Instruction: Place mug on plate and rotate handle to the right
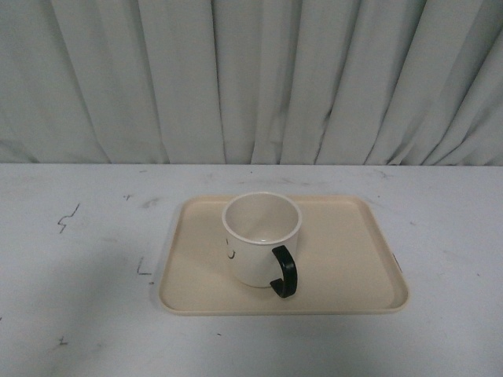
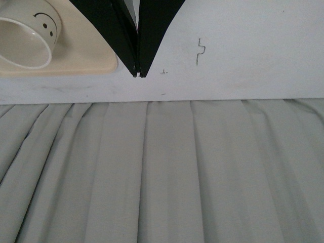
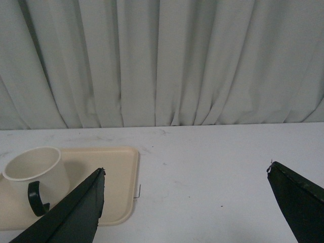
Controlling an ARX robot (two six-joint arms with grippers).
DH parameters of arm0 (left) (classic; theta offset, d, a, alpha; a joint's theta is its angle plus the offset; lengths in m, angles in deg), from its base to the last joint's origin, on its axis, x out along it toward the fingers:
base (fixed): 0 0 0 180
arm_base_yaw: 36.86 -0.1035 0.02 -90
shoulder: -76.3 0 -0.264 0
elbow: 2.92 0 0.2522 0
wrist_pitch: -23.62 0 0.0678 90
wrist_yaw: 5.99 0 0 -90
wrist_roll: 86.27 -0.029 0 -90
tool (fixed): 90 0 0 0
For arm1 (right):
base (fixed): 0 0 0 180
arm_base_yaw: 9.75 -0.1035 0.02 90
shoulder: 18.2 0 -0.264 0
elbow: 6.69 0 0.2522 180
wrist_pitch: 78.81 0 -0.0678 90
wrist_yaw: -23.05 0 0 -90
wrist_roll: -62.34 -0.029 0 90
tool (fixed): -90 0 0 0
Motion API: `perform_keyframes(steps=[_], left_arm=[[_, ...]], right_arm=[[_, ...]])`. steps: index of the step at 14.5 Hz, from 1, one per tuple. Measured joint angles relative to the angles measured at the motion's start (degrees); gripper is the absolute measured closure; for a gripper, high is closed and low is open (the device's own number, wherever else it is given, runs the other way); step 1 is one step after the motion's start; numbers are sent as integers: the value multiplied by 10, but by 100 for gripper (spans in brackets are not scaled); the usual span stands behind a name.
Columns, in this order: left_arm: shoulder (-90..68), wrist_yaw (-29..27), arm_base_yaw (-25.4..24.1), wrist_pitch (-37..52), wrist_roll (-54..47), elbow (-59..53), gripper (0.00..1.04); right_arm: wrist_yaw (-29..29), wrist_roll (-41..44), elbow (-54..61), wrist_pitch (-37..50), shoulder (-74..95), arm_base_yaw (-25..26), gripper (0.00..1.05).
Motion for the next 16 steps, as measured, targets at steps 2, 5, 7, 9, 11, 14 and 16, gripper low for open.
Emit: perform_keyframes(steps=[2,5,7,9,11,14,16], left_arm=[[50,27,-31,-13,1,-28,103],[108,60,-60,-45,1,-60,103],[152,79,-79,-70,1,-76,103],[191,124,-136,-97,1,-88,103],[225,133,-131,-122,1,-95,103],[266,133,-132,-143,1,-111,103],[301,133,-132,-172,1,-111,103]], right_arm=[[0,0,0,0,0,0,6],[0,0,0,0,0,0,6],[0,0,0,0,0,0,6],[0,0,0,0,0,0,6],[0,0,0,0,0,0,6],[0,0,0,0,0,0,6],[0,0,0,0,0,0,6]])
